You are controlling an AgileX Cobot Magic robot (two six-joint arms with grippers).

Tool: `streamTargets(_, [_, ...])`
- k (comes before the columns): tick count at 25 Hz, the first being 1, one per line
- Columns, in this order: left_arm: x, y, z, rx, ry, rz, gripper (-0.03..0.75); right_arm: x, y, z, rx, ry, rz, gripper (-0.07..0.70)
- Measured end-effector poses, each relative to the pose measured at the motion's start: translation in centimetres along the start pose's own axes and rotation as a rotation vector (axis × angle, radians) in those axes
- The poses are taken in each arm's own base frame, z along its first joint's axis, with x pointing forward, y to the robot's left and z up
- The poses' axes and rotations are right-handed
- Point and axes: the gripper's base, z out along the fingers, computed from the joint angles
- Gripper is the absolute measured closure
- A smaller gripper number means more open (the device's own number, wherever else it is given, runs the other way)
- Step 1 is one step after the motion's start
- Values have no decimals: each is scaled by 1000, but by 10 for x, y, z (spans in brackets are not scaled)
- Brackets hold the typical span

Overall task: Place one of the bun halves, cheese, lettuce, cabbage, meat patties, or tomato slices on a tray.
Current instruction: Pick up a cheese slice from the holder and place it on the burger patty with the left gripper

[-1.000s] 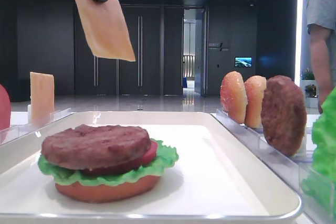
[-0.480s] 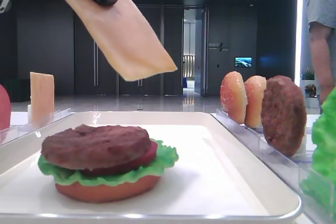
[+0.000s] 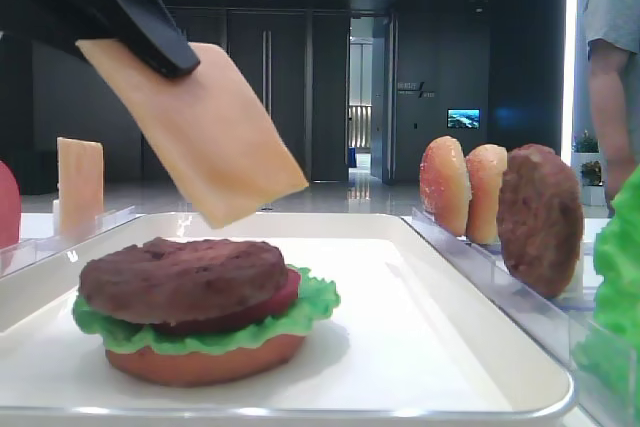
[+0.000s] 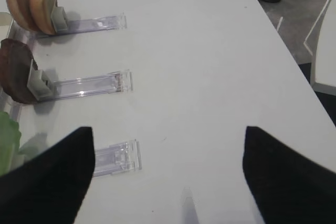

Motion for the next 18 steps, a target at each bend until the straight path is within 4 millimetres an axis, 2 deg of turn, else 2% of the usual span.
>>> streamTargets(10, [0, 14, 17, -15, 52, -45, 681, 0, 0, 0, 0, 0, 0, 82])
streamTargets(18, [0, 17, 17, -20, 51, -55, 681, 0, 0, 0, 0, 0, 0, 82])
